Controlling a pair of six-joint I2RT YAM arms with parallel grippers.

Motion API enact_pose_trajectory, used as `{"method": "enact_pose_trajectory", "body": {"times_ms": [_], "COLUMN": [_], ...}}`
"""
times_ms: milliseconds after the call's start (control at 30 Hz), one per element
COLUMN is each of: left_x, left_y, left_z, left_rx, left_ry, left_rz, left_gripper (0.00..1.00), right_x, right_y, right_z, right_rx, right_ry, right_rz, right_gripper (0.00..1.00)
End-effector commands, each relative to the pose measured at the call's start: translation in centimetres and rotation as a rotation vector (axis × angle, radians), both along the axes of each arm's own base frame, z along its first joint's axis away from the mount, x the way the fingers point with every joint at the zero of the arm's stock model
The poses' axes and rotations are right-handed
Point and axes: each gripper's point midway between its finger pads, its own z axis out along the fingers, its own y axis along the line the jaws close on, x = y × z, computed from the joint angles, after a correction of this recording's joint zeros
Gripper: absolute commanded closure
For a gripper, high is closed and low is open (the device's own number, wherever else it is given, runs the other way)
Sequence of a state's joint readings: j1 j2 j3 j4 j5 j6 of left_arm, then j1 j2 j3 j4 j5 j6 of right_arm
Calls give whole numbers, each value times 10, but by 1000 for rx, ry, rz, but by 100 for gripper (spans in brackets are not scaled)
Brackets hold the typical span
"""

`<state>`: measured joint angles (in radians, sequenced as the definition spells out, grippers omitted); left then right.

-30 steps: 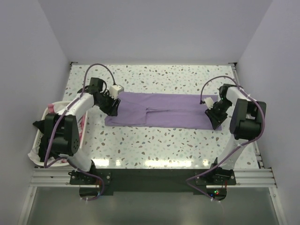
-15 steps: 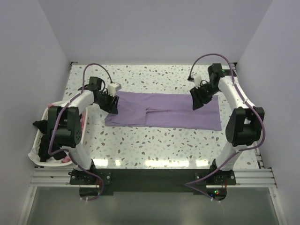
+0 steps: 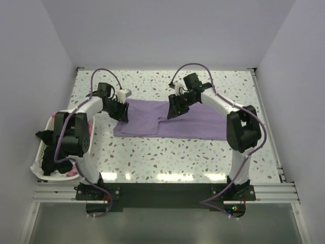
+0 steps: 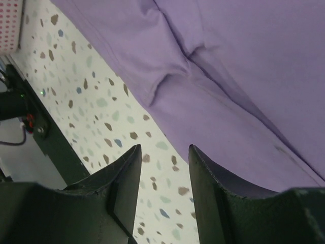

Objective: Fold and stack the t-shirts
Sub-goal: Fold the tshirt

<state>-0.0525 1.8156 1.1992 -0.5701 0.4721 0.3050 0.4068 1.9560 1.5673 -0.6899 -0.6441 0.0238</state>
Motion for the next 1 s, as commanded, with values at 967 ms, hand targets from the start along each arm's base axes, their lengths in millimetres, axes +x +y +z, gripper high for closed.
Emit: {"method": "enact_pose_trajectory", "body": {"times_ms": [967], "left_x": [18], "left_y": [-2], "left_z": [3], "left_rx": [-31], "left_ry": [-13], "left_rz": [42], "left_gripper": [59], "right_x": [6], "right_y": [92], "right_z": [-58], "right_rx": [6], "right_ry": [104], "right_rz": [-71], "right_gripper": [63]}}
